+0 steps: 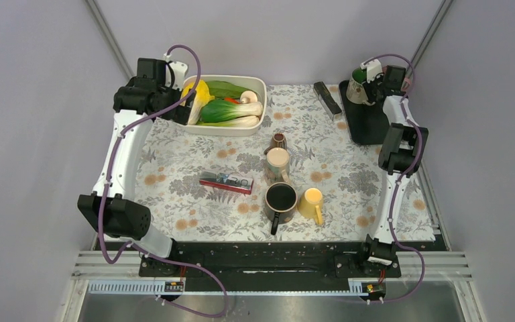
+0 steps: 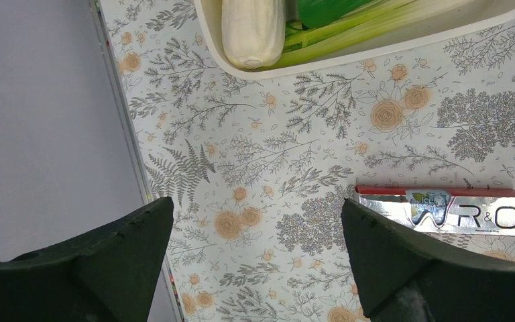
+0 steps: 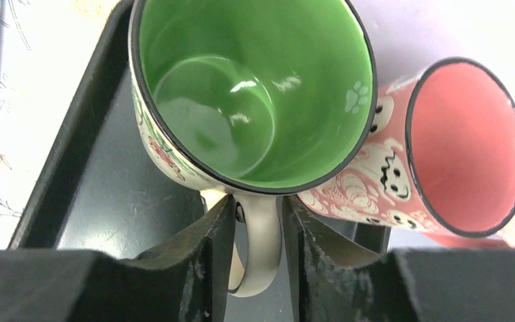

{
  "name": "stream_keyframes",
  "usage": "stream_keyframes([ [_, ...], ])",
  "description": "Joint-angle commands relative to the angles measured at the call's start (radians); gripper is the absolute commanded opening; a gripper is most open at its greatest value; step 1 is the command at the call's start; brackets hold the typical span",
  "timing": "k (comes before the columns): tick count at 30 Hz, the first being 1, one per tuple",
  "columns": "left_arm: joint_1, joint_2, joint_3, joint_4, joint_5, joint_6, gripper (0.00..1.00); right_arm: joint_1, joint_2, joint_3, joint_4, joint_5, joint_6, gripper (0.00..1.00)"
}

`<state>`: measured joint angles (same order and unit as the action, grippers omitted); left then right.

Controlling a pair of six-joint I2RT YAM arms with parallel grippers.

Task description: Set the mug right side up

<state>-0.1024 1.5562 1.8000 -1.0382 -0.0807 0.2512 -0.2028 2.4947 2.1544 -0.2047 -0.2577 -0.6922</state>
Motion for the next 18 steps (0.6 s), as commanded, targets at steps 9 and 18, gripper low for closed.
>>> stream_keyframes([
  [9,-0.042,-0.003,0.0,0.009,0.071,0.045,0.99,0.034,-0.123,-0.005,0.01,0.134,0.078,0.79],
  [18,-0.073,-0.074,-0.108,0.061,0.251,0.015,0.99,0.04,-0.555,-0.308,-0.003,0.149,0.247,0.99],
])
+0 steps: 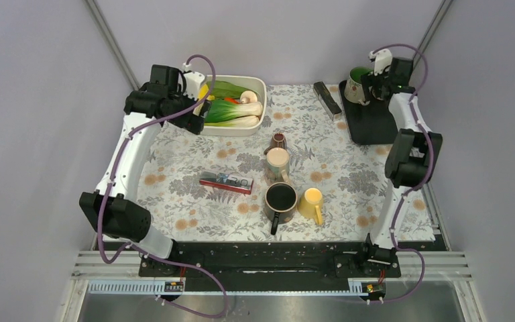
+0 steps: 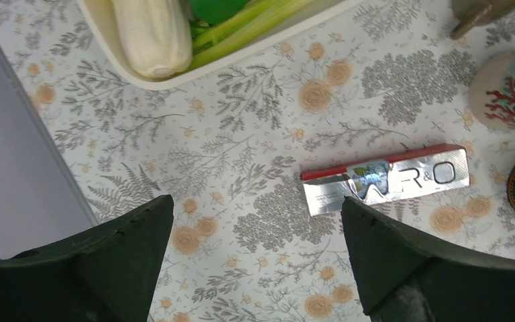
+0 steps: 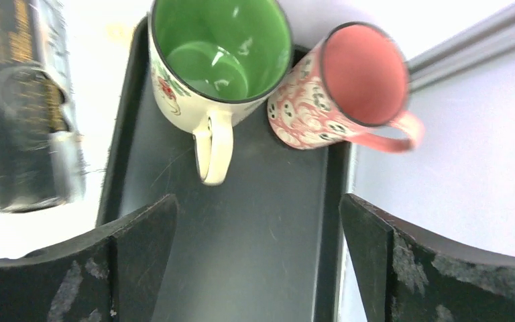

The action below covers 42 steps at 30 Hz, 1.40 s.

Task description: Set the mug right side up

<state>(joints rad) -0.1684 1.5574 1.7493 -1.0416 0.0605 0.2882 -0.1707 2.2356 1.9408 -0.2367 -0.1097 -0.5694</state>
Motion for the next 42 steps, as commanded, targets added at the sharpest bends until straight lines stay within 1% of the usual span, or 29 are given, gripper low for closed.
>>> stream_keyframes([
  [1,-0.011,-0.09,-0.084,0.085,0.12,-0.028,0.99,0.017,-0.358,-0.15,0.012,-0.022,0.171,1.0],
  [3,-0.024,-0.121,-0.149,0.141,0.13,-0.03,0.99,0.045,-0.5,-0.261,-0.061,-0.105,0.235,0.99],
  [5,-0.035,-0.154,-0.222,0.195,0.162,-0.041,0.99,0.071,-0.632,-0.374,-0.165,-0.31,0.302,0.99],
  [6,-0.041,-0.167,-0.254,0.22,0.182,-0.046,0.99,0.088,-0.697,-0.441,-0.185,-0.397,0.348,0.98],
  [7,-0.046,-0.18,-0.288,0.241,0.199,-0.048,0.99,0.121,-0.769,-0.52,-0.192,-0.434,0.392,0.97],
  [8,-0.051,-0.192,-0.318,0.257,0.211,-0.049,0.99,0.154,-0.834,-0.591,-0.218,-0.427,0.416,0.97],
  [10,-0.06,-0.211,-0.366,0.278,0.224,-0.048,0.99,0.263,-0.939,-0.672,-0.331,-0.33,0.417,0.97],
  [13,-0.069,-0.241,-0.421,0.306,0.255,-0.054,0.99,0.378,-1.019,-0.703,-0.525,-0.15,0.496,0.95],
  [14,-0.07,-0.255,-0.443,0.322,0.266,-0.061,0.99,0.413,-1.039,-0.719,-0.58,-0.088,0.526,0.96],
  [15,-0.07,-0.269,-0.464,0.341,0.277,-0.067,0.99,0.445,-1.065,-0.745,-0.628,-0.036,0.553,0.99],
  [18,-0.071,-0.309,-0.527,0.388,0.303,-0.084,0.99,0.553,-1.165,-0.864,-0.71,0.063,0.65,0.99],
  [20,-0.071,-0.335,-0.566,0.413,0.313,-0.087,0.99,0.646,-1.235,-0.934,-0.714,0.097,0.72,1.0],
  [21,-0.07,-0.346,-0.575,0.422,0.317,-0.087,0.99,0.732,-1.234,-0.916,-0.753,0.153,0.768,0.99],
  [23,-0.071,-0.358,-0.578,0.423,0.315,-0.085,0.99,0.794,-1.232,-0.923,-0.755,0.122,0.81,0.99],
  [25,-0.07,-0.368,-0.576,0.423,0.316,-0.084,0.99,0.827,-1.213,-0.953,-0.735,0.132,0.869,0.99],
  [28,-0.071,-0.384,-0.579,0.423,0.32,-0.079,0.99,0.836,-1.173,-1.034,-0.706,0.153,0.94,0.99],
  [31,-0.071,-0.392,-0.58,0.414,0.317,-0.068,0.99,0.851,-1.18,-1.144,-0.652,0.162,1.017,0.99],
  [33,-0.071,-0.386,-0.578,0.411,0.316,-0.065,0.99,0.864,-1.212,-1.203,-0.589,0.186,1.057,0.99],
  [35,-0.071,-0.379,-0.576,0.41,0.318,-0.063,0.99,0.87,-1.233,-1.264,-0.475,0.187,1.077,0.99],
  [38,-0.071,-0.374,-0.574,0.409,0.319,-0.064,0.99,0.872,-1.214,-1.318,-0.34,0.217,1.095,0.97],
  [40,-0.07,-0.375,-0.573,0.406,0.317,-0.059,0.99,0.872,-1.172,-1.335,-0.299,0.22,1.09,0.94],
  [42,-0.071,-0.374,-0.571,0.4,0.311,-0.055,0.99,0.873,-1.13,-1.344,-0.293,0.235,1.078,0.9],
])
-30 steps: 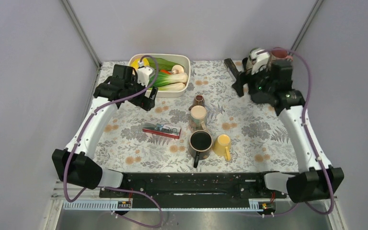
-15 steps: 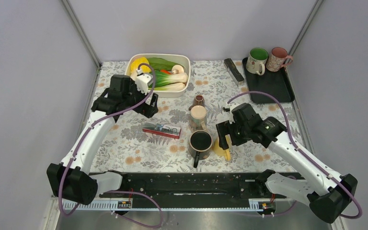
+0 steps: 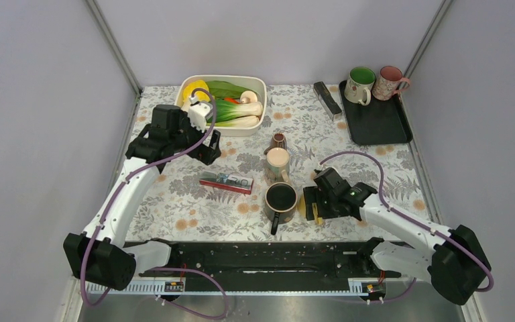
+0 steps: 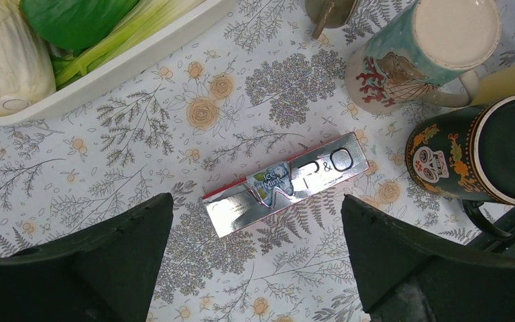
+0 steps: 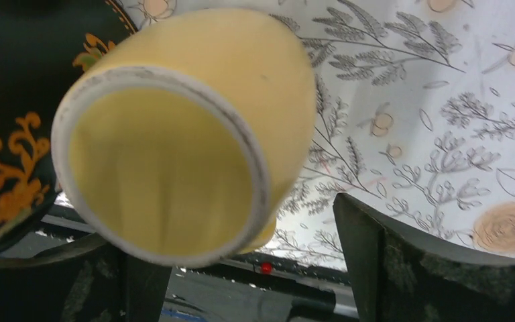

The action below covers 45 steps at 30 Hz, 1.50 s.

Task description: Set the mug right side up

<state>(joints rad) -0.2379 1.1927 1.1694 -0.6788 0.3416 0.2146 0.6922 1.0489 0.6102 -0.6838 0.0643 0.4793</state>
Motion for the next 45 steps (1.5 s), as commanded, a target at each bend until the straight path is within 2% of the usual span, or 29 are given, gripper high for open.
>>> stream_keyframes([
  [1,-0.001,-0.01,0.011,0.036,0.028,0.02,0.99,0.01,0.07,-0.019,0.159,0.071,0.028,0.87],
  [2,-0.001,-0.008,0.013,0.035,0.027,0.02,0.99,0.01,0.079,-0.023,0.167,0.079,0.033,0.83],
  [4,-0.001,-0.006,0.016,0.035,0.032,0.019,0.99,0.009,0.083,-0.024,0.193,0.077,0.034,0.68],
  [8,-0.001,-0.002,0.016,0.033,0.033,0.019,0.99,0.01,0.078,-0.008,0.212,0.087,0.026,0.19],
  [10,-0.001,-0.002,0.015,0.032,0.028,0.022,0.99,0.01,0.069,-0.002,0.211,0.098,0.011,0.07],
  [13,-0.001,-0.001,0.015,0.028,0.03,0.026,0.99,0.01,0.037,0.012,0.206,0.133,-0.008,0.0],
  [21,-0.008,0.019,0.065,-0.034,0.049,0.062,0.99,-0.002,-0.017,0.167,0.186,0.114,-0.141,0.0],
  [28,-0.072,0.049,0.139,-0.147,0.034,0.127,0.99,-0.116,-0.009,0.259,0.214,-0.047,-0.226,0.0],
  [30,-0.087,0.05,0.166,-0.184,0.039,0.166,0.99,-0.159,-0.017,0.29,0.225,-0.14,-0.235,0.0],
  [32,-0.098,0.046,0.198,-0.224,0.015,0.229,0.99,-0.189,-0.024,0.324,0.235,-0.202,-0.245,0.0],
  [35,-0.114,0.051,0.294,-0.308,-0.092,0.366,0.99,-0.205,-0.023,0.397,0.229,-0.292,-0.26,0.0],
  [38,-0.147,0.026,0.37,-0.357,-0.181,0.66,0.99,-0.207,-0.017,0.476,0.226,-0.381,-0.255,0.0],
  [41,-0.254,-0.055,0.274,-0.216,-0.193,1.034,0.99,-0.213,-0.009,0.529,0.245,-0.478,-0.239,0.0],
  [43,-0.327,-0.121,0.106,0.108,-0.139,1.215,0.99,-0.221,-0.005,0.564,0.249,-0.528,-0.232,0.0],
  [45,-0.374,-0.16,-0.097,0.577,-0.012,1.382,0.99,-0.236,-0.011,0.588,0.263,-0.587,-0.208,0.0],
])
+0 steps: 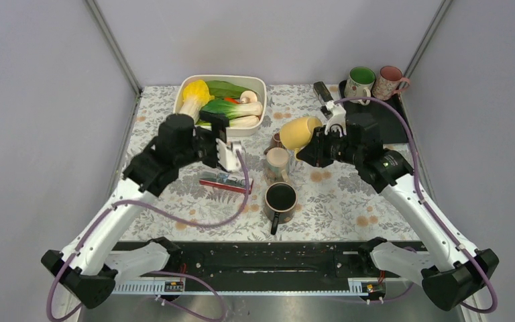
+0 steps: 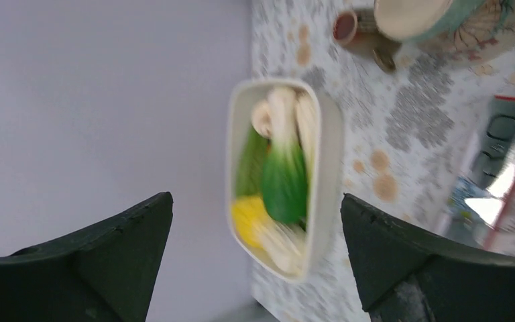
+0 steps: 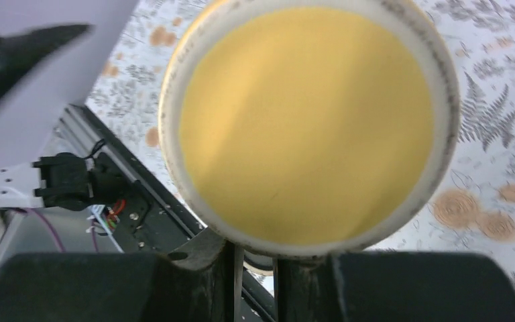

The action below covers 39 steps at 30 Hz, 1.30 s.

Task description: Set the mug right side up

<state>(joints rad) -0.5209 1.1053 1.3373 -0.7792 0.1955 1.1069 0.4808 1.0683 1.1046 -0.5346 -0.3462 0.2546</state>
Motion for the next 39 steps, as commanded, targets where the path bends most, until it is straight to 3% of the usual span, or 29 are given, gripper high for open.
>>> stream_keyframes([
  [1,-0.103,-0.068,-0.331,0.843,0.22,0.543,0.99,-0.03,-0.037,0.103,0.117,-0.195,0.024,0.0],
  [3,-0.116,-0.024,-0.399,1.089,0.352,0.565,0.99,-0.035,-0.049,0.12,0.118,-0.213,0.036,0.0],
  [5,-0.119,0.024,-0.43,1.261,0.376,0.544,0.99,-0.035,-0.063,0.127,0.127,-0.234,0.052,0.0],
  [14,-0.119,0.201,-0.459,1.665,0.522,0.595,0.98,-0.036,-0.054,0.153,0.181,-0.296,0.117,0.0],
  [26,-0.124,0.173,-0.52,1.651,0.661,0.624,0.85,-0.036,-0.02,0.18,0.219,-0.333,0.139,0.0],
  [31,-0.159,0.164,-0.488,1.606,0.63,0.617,0.79,-0.036,-0.01,0.18,0.243,-0.352,0.156,0.0],
  [37,-0.193,0.19,-0.424,1.564,0.539,0.629,0.56,-0.036,0.0,0.146,0.282,-0.409,0.2,0.0],
  [39,-0.201,0.192,-0.416,1.55,0.515,0.635,0.41,-0.036,0.006,0.139,0.287,-0.414,0.204,0.0],
])
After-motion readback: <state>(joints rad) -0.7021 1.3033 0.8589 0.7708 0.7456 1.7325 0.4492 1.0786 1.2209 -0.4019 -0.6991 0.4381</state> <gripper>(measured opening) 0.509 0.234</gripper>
